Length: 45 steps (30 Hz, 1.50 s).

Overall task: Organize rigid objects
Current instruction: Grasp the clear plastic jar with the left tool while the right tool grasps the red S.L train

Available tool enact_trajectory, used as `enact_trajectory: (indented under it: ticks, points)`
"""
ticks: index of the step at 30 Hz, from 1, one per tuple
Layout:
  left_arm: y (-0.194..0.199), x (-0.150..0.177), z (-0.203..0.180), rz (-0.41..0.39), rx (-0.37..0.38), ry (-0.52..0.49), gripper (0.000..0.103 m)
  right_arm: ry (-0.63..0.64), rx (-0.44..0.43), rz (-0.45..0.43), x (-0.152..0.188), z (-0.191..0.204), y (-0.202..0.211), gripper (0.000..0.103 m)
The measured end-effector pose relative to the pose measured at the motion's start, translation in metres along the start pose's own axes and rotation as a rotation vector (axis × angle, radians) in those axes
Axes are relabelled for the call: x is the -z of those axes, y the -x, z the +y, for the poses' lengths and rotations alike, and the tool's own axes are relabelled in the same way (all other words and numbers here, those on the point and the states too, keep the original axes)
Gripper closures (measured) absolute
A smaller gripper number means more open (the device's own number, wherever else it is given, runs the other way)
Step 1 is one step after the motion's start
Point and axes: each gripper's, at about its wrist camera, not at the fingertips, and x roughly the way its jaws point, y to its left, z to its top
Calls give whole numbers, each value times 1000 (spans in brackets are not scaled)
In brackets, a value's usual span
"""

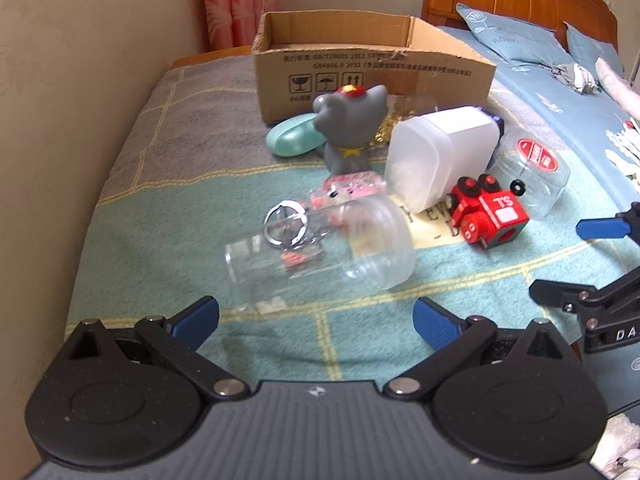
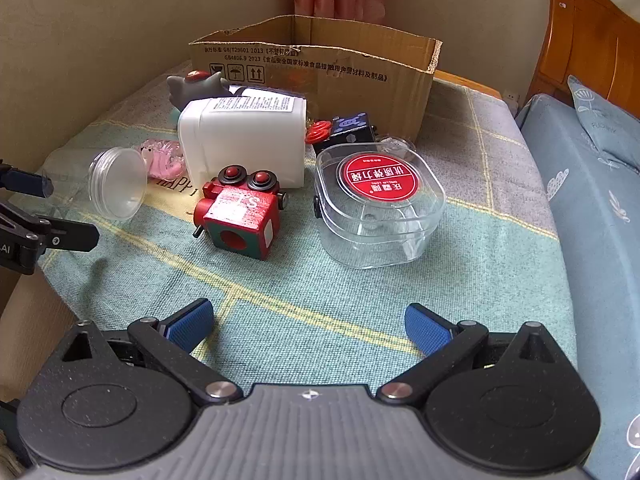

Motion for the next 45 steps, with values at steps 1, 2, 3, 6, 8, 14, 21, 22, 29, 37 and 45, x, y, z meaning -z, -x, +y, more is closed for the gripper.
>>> enact_trajectory:
  ticks: [1, 2, 3, 6, 8, 14, 21, 22, 29, 37, 45]
  points:
    - [-1, -2, -1, -6, 7, 2, 1, 8, -3, -9, 1, 0, 0, 0]
    - [-1, -5, -2, -10, 12, 1, 1, 10, -7, -15, 1, 0, 0, 0]
    - [-3, -7, -4, -11, 13, -3, 1, 13, -9, -21, 2, -1, 0, 0]
    - [-8, -14, -10, -12, -11, -17, 1, 21, -14, -38, 2, -1, -1, 0]
    - [-11, -18, -13, -12, -21, -24, 1, 23, -17, -47, 2, -1, -1, 0]
    - [-20, -23, -14, -21, -91, -57, 1, 38, -29, -63, 3, -3, -2, 0]
    - [-15, -16, 4, -33, -118, -37, 1, 58, -49, -52, 2, 4, -2, 0]
    - [-15, -14, 7, -37, -125, -40, 1, 65, -56, -49, 1, 6, -3, 0]
    - [-14, -10, 20, -59, -118, -40, 1, 129, -112, -27, -9, 29, -8, 0]
    - [-13, -10, 32, -75, -65, -8, 12, 168, -137, -2, -23, 48, -20, 0]
    - [-13, -9, 46, -86, -69, 20, 12, 181, -144, 9, -39, 58, -34, 0]
